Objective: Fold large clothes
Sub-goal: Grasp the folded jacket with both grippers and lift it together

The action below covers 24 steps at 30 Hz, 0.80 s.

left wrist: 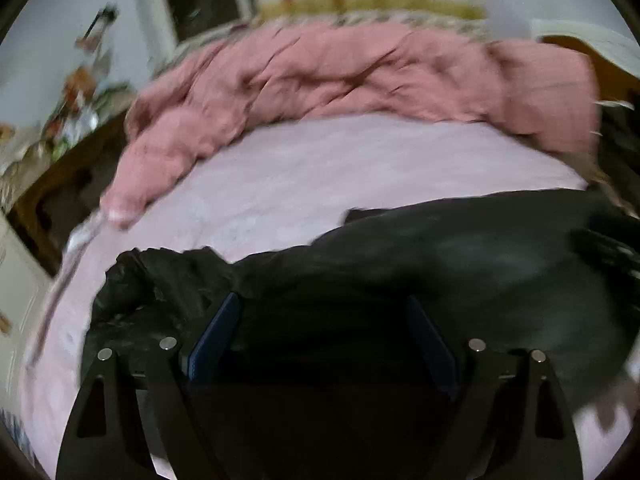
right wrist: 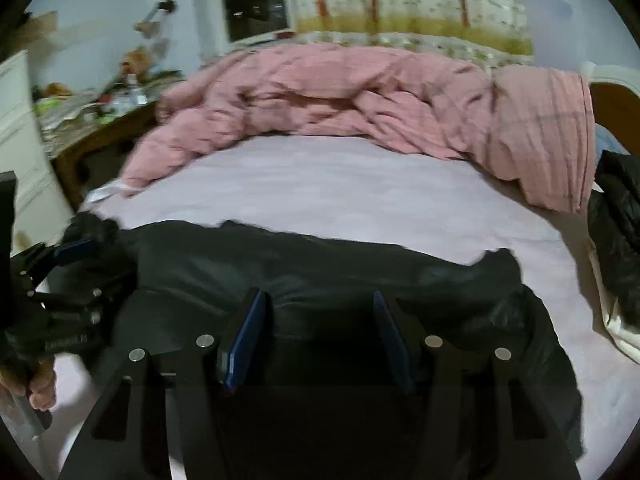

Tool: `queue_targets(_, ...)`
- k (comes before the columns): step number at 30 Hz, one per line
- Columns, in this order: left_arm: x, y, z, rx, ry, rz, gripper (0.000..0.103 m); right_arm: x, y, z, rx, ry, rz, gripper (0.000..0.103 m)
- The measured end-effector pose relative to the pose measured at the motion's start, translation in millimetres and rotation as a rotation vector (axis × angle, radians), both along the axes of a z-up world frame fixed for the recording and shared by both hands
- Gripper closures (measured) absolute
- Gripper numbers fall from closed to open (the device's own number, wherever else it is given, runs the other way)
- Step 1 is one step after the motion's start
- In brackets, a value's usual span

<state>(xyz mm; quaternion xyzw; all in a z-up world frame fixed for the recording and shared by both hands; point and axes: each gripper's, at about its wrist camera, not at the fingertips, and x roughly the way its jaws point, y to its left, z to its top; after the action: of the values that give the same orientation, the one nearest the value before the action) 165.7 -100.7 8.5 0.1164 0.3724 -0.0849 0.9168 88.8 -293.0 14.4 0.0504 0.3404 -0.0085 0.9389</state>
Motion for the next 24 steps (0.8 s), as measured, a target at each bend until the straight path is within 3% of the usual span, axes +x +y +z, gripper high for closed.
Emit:
queue_targets(2, 24.9, 13.5, -21.5, -0.065, 0.082, 0.052, 0.018, 17.7, -8.6, -17.2, -0.006, 0.029, -0.032, 0.045)
queue_targets(4, 36.0, 26.0, -35.6, -0.145, 0.106, 0.052, 0.017, 28.0, -21.0, -36.1, 0.034, 0.049, -0.022, 0.046)
queue_targets(7, 25.7, 20.6, -51.7, -0.093, 0.051, 0.017, 0.017, 34.1, -27.5, -52.1, 0.056, 0.056, 0.011, 0.046)
queue_targets(11, 17.2, 9.4, -63.3, -0.013, -0.001, 0.019, 0.017, 43.9, -13.0, -71.0, -0.037, 0.079, 0.012, 0.046)
queue_targets(24, 15.2, 4.0, -72.3, 0.035, -0.004, 0.019, 0.017, 47.4, -5.2, -78.6, -0.092, 0.099, 0.000, 0.046)
